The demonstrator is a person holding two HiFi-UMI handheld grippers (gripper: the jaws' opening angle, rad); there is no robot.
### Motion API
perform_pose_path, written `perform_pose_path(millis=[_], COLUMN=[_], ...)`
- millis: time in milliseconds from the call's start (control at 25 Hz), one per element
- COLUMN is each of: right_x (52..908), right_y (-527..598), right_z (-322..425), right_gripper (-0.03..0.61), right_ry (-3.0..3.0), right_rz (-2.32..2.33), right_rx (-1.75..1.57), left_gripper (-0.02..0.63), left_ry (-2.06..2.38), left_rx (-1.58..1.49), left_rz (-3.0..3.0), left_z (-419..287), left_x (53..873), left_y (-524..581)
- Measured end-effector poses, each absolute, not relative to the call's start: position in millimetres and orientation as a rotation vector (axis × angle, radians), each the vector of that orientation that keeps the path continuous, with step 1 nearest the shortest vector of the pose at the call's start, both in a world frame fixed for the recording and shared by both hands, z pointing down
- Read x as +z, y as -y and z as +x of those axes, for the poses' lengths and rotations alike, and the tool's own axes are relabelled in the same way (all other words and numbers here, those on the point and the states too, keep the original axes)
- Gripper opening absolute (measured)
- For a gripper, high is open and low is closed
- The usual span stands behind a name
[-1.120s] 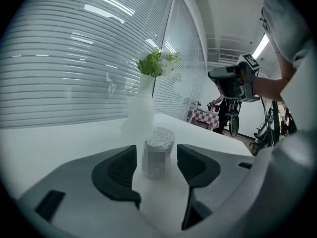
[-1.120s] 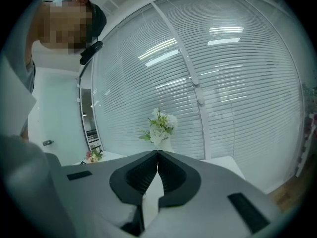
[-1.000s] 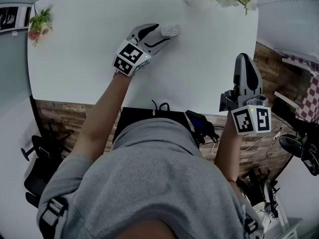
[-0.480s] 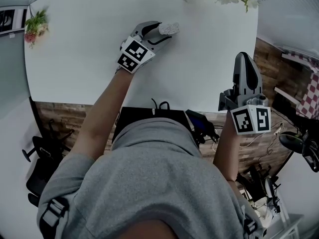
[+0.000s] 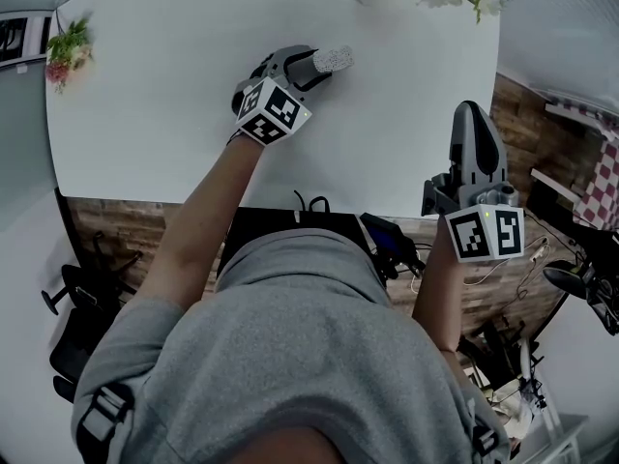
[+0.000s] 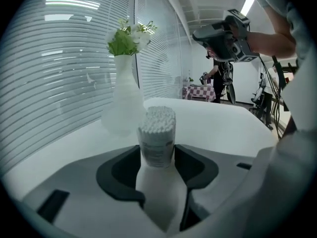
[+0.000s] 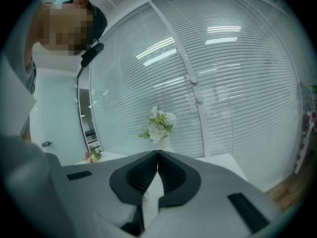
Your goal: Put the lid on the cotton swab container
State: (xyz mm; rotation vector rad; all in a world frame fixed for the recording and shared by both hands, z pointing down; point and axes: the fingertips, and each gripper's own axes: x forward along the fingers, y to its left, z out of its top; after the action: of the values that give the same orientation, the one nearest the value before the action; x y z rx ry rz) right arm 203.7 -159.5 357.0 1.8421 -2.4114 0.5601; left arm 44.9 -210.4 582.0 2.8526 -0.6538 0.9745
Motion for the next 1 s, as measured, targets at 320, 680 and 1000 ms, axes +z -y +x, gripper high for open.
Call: perform_pose_path(millis=[320,680,1000], right_x=[356.8,353.5,352.1], right_y=[156.2,158.0,156.5], right_z=[208.0,206.7,206.7], right_gripper=[0.025,0.025,0.025], right_ry=[2.412,2.427,2.435], right_rz=[1.832,1.821,1.813], right_rx=[0.546,0.531,0.53], left_gripper=[0.209,0.196,0.186], left_ry=[0.639,0.611,0.517], left_rx=[0.952,0.802,0.725], left_rz=[2.855,2.832,2.874], left_z=[44.5,38.8,41.9], left_x=[582.6,573.4,563.5], left_y=[211.6,212.5,196.6])
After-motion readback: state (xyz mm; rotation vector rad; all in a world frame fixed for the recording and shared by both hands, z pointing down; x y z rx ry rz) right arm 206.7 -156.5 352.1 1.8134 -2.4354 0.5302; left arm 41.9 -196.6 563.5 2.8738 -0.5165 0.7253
